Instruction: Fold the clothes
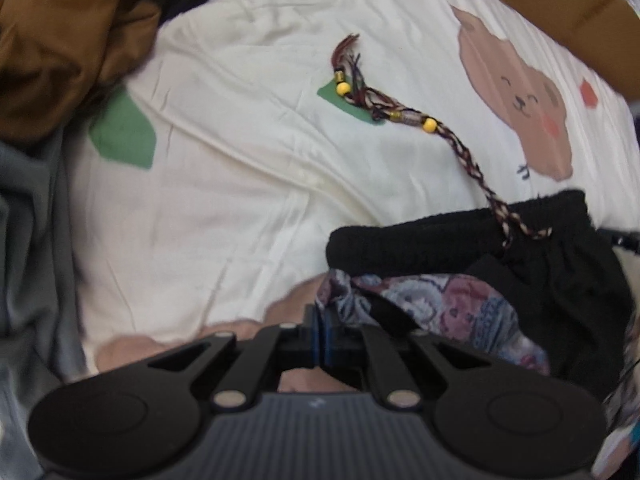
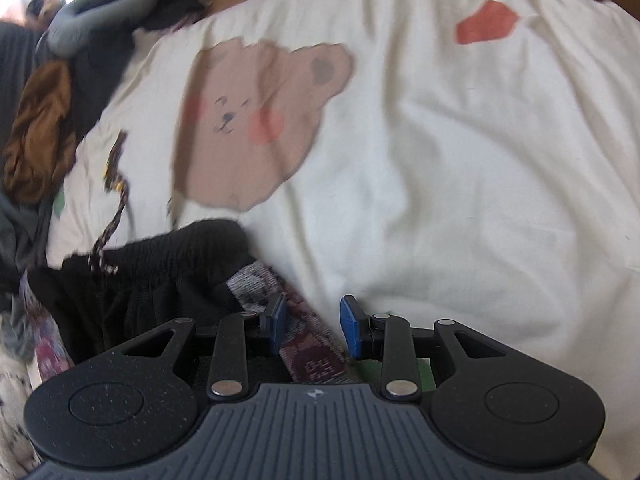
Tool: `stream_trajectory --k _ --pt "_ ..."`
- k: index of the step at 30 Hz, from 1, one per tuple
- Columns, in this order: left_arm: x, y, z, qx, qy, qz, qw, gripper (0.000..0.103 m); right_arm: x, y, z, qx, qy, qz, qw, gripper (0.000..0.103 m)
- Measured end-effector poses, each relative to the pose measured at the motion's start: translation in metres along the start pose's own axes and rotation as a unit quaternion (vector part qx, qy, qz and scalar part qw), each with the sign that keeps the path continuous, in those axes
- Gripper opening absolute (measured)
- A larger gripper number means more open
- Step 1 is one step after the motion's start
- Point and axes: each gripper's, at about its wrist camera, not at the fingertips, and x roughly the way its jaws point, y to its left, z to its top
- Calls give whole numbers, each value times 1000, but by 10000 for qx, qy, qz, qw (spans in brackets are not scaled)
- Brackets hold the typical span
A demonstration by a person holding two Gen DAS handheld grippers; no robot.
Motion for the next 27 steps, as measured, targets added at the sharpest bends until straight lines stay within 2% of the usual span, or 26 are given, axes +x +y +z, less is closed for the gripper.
stream_trajectory --k 1,2,5,9,14,15,18,22,24,26,27 --pt "2 1 0 92 13 81 9999 2 1 4 -2 -53 33 7 10000 35" --pt "5 2 -1 166 27 139 9998 2 2 7 -3 -108 52 -15 9999 41" --pt "14 7 -5 229 77 123 9996 2 3 17 -6 -361 126 -90 9992 49" --pt "13 8 -8 398 35 66 9992 3 8 31 -12 -753 366 -165 9964 52" --pt "5 18 -9 376 81 -43 9992 3 3 42 -11 -1055 555 -241 9926 52" --pt "3 20 -10 364 103 -64 9993 4 -2 42 -8 -1070 519 -233 9926 52" --pt "-10 27 -9 193 99 -99 9997 20 -15 39 0 -1035 357 -202 9938 52" --pt "-33 26 -5 94 -217 10 9997 22 -22 34 5 -934 205 -187 9952 52" --pt "-39 27 7 -17 -347 -79 9994 26 -22 33 6 -870 146 -160 9960 52" --pt "-43 26 20 -160 -462 -186 9986 33 -22 32 6 -770 92 -132 9969 52" --pt "-43 24 25 -229 -511 -222 9982 40 -22 32 6 -700 67 -119 9975 52"
